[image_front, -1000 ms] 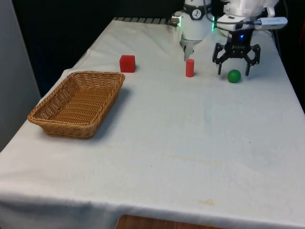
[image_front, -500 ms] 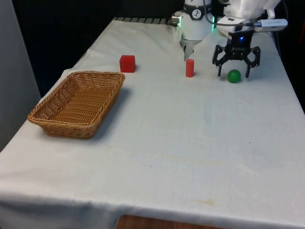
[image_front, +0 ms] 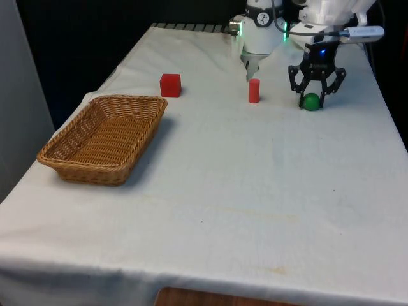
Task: Pick up the object to the left of the cylinder and place it into the basket.
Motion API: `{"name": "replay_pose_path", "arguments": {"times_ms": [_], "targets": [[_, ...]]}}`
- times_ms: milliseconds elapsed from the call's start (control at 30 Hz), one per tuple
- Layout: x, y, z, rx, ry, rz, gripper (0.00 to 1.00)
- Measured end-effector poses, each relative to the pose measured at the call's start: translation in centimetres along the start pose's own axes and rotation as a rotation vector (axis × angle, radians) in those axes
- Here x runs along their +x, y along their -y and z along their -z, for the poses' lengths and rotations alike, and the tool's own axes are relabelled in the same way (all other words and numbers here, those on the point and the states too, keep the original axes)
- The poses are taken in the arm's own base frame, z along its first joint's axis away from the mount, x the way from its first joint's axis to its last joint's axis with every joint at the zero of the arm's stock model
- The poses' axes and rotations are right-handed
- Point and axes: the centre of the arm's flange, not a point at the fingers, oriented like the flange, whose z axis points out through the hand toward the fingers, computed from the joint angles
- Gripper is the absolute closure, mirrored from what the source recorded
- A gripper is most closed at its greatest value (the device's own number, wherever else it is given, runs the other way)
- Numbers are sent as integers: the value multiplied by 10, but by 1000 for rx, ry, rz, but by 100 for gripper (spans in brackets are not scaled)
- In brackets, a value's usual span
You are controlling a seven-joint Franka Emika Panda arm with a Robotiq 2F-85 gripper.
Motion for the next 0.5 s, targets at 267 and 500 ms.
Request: {"name": "replay_pose_path", "arguments": {"times_ms": [267, 500], "targets": [[3, 0, 2, 2, -5, -3, 100], [13, -5, 14, 6, -13, -9, 100]]}}
